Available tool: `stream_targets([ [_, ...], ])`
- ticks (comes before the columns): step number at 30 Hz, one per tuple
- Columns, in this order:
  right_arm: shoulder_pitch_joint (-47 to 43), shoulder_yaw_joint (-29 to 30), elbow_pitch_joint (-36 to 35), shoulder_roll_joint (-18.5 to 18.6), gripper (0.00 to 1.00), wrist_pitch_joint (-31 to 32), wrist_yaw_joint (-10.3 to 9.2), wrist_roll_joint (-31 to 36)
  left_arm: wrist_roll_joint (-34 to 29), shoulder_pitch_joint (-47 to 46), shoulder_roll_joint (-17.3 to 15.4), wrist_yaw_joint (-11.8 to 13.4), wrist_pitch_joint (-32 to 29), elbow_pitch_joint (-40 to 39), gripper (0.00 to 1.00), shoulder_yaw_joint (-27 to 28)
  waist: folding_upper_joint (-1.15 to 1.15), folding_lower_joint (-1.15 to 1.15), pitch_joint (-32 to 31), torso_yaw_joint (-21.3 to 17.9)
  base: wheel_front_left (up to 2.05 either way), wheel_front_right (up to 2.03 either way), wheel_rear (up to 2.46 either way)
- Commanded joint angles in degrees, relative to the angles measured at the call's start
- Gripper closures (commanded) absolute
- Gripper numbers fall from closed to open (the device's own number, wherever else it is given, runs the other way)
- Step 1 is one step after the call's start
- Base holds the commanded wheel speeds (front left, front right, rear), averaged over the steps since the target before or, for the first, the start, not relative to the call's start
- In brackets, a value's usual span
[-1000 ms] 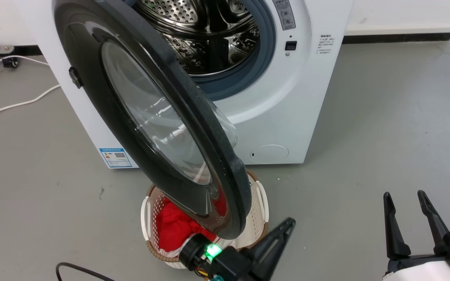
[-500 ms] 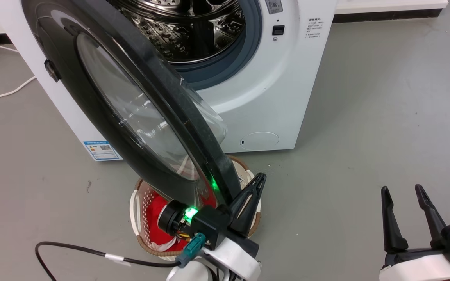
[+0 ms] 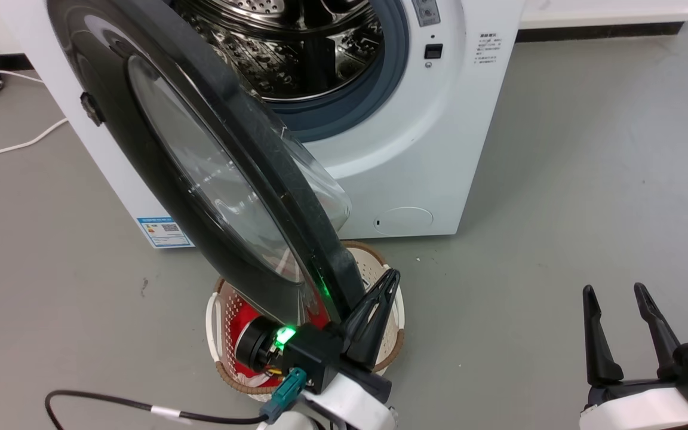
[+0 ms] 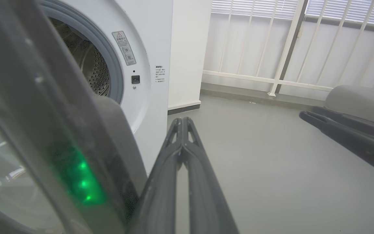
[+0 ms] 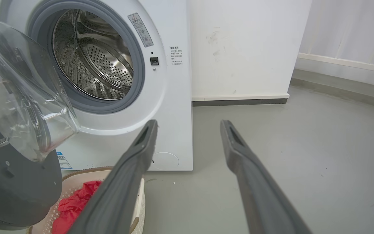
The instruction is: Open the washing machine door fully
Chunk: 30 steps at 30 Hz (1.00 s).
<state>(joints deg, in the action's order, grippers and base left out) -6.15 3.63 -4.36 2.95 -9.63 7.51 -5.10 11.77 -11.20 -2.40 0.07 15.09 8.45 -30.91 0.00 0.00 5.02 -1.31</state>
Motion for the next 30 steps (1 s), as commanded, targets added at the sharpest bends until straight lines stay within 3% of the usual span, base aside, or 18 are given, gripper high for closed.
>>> stream_targets([
  [1,-0.07,0.00,0.21,-0.15,0.00,-0.35,-0.04,-0.41,-0.21,1.28,-1.01,0.99,0.06,0.11,1.00,1.68,0.00,0.00,-0.66,0.57,0.00,0.00,0.00],
  [15,-2.65,-0.32,0.57,-0.14,0.00,-0.11,-0.04,-0.60,0.33,7.85,-2.77,2.93,-0.07,-1.77,1.00,5.64,0.00,0.00,-4.97,5.70,0.00,0.00,0.00],
  [30,-3.19,0.54,0.14,-0.13,0.00,-0.36,-0.04,-0.89,0.70,10.79,-4.28,4.55,-0.02,-5.64,1.00,9.15,0.00,0.00,-5.53,15.98,0.00,0.00,0.00],
])
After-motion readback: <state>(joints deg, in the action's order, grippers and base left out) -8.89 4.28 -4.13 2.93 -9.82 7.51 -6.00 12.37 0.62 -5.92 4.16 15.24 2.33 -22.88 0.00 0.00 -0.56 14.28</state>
